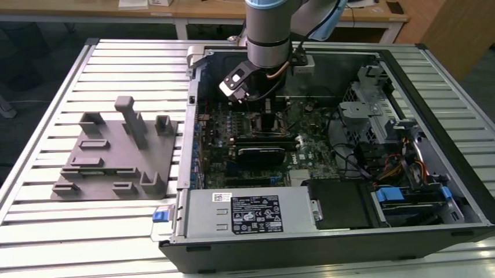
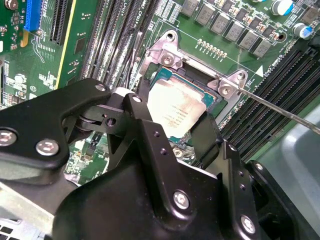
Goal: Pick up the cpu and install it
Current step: 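Close the cpu cover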
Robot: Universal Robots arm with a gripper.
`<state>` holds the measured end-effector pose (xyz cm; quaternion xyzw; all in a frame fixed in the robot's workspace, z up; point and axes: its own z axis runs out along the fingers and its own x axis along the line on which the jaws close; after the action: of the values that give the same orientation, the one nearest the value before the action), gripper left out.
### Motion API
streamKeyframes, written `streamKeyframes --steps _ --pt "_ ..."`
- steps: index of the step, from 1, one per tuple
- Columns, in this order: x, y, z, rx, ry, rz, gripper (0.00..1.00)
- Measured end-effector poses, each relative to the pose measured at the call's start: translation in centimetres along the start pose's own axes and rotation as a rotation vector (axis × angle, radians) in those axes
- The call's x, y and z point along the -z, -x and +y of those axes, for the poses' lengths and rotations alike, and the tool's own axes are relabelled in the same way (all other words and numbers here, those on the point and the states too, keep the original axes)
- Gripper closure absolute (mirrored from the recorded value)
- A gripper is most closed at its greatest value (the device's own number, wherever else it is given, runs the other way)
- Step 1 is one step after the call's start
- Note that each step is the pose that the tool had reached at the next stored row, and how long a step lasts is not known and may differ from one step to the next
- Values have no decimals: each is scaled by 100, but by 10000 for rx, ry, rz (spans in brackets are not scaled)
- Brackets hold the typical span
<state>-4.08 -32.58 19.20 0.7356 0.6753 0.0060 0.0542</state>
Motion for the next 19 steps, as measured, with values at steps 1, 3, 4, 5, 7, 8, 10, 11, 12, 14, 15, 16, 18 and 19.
streamKeyframes --steps 1,3,4,5,7,8,10,11,12,14,15,16,18,19 --pt "0 0 0 0 0 0 41" --pt "1 0 0 0 -1 -2 46" --pt "1 0 0 0 -1 -2 46" --pt "0 0 0 -1 -1 -1 46" --pt "0 0 0 -1 0 0 46" --pt "0 0 0 -1 -1 0 46" --pt "0 0 0 -2 0 1 46" --pt "4 0 1 -2 3 5 46" --pt "12 0 1 -3 3 12 46" --pt "31 2 2 -3 -1 16 46" --pt "37 2 3 -3 -1 17 46" --pt "38 2 4 -3 -1 20 46" --pt "39 4 4 -6 -5 68 46" --pt "40 4 4 -20 -23 231 46"
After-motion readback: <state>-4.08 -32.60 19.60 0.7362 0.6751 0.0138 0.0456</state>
